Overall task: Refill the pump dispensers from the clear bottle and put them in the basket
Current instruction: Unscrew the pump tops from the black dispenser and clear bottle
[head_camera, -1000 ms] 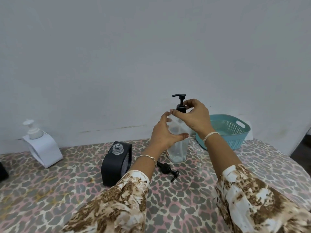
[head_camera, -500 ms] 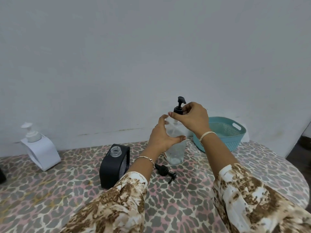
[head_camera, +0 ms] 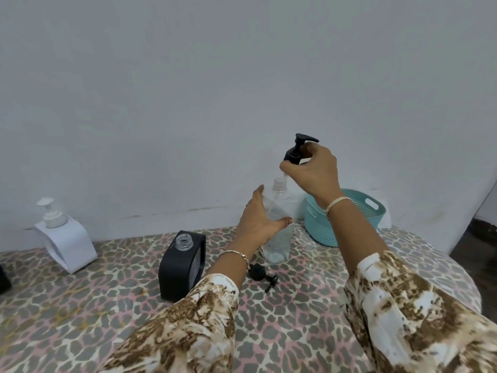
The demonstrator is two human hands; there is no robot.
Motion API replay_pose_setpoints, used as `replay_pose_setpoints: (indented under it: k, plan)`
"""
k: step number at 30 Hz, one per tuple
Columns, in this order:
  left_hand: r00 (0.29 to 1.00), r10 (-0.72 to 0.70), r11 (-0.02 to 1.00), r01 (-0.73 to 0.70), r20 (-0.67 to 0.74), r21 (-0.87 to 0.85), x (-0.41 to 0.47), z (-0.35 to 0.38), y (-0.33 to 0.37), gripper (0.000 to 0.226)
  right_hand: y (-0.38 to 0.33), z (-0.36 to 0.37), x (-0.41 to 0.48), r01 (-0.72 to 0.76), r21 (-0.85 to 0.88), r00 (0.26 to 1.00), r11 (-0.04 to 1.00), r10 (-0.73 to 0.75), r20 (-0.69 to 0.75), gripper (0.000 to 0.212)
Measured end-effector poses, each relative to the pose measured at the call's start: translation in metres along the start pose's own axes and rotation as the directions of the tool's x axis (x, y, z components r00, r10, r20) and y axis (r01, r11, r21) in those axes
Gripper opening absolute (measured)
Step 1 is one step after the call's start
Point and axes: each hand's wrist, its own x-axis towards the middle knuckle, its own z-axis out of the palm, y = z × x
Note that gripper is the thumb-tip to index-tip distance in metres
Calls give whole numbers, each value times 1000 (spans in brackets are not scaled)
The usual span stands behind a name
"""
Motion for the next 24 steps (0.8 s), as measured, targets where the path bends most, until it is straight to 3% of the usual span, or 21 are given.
replay_pose_setpoints:
  k: [11, 20, 24]
  plan:
    - [991, 75, 962, -42, -113, 272, -18, -8, 26, 101, -38, -47, 6, -54, 322, 997, 945, 71, -40, 14]
    - [988, 114, 952, -78, -104, 296, -27, -12, 36, 75, -51, -76, 2, 5, 400, 980, 916, 75, -183, 21]
    - [989, 111, 947, -75, -96, 313, -27, -13, 36, 74, -57, -91, 0, 62, 428, 964, 902, 58, -261, 22]
